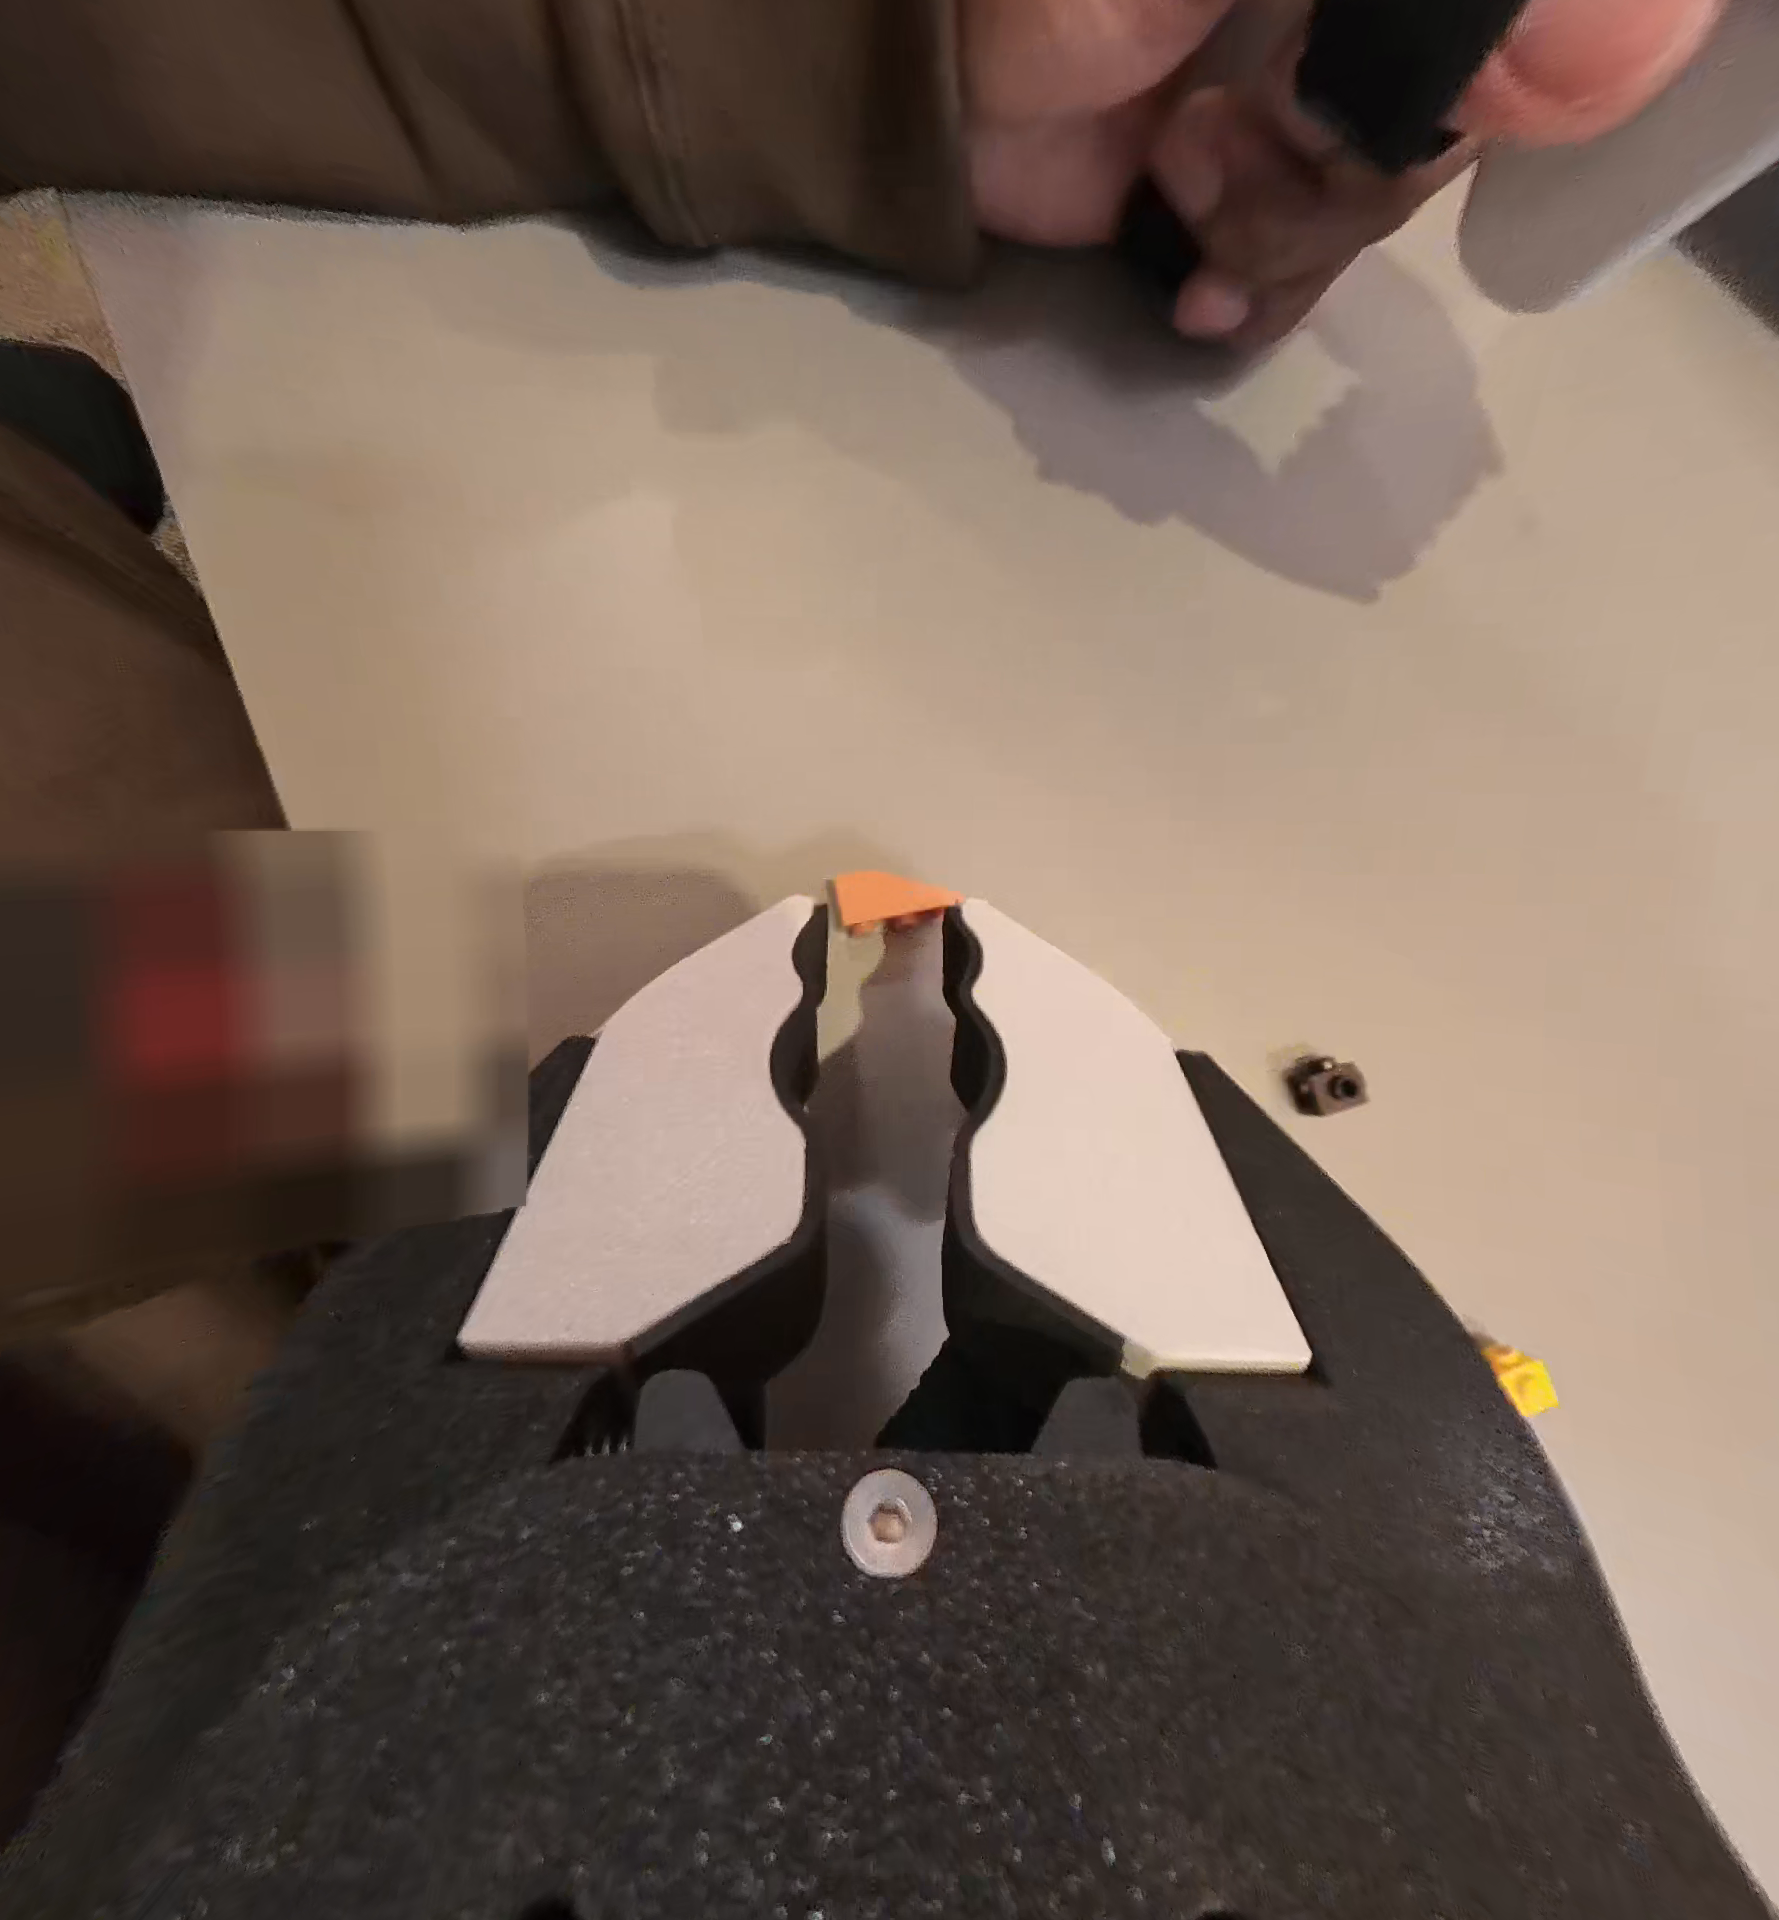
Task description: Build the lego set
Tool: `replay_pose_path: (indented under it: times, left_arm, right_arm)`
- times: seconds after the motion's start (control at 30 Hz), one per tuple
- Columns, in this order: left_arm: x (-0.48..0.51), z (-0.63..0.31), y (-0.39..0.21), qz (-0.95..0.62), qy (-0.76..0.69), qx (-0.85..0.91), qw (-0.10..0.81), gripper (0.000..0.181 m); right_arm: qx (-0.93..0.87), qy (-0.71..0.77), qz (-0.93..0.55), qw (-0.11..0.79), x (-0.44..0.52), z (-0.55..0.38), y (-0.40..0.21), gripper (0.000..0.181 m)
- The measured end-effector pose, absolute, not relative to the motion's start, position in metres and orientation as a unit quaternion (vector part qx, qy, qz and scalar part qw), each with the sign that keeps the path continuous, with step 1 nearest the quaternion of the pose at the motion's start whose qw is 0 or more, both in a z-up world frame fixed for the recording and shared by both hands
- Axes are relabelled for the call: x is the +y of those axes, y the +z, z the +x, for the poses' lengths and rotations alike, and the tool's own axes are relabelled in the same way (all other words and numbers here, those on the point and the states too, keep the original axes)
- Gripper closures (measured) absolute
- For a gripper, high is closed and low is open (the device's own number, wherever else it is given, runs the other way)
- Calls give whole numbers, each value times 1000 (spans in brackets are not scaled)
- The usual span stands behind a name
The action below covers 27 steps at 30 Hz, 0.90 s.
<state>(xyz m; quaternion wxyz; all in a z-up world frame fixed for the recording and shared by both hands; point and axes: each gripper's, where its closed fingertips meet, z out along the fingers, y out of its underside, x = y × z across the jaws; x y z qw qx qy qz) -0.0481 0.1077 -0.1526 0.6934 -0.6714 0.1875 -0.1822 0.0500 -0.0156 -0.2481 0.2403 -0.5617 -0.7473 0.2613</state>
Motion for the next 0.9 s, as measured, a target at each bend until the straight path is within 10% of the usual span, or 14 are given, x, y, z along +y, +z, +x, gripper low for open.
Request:
replay_pose_path:
  times: [0.9]
  left_arm:
    - [108,-46,-154,-673,-173,194,692,142]
  right_arm:
    - [-687,224,-627,291,-4,57,-257,161]
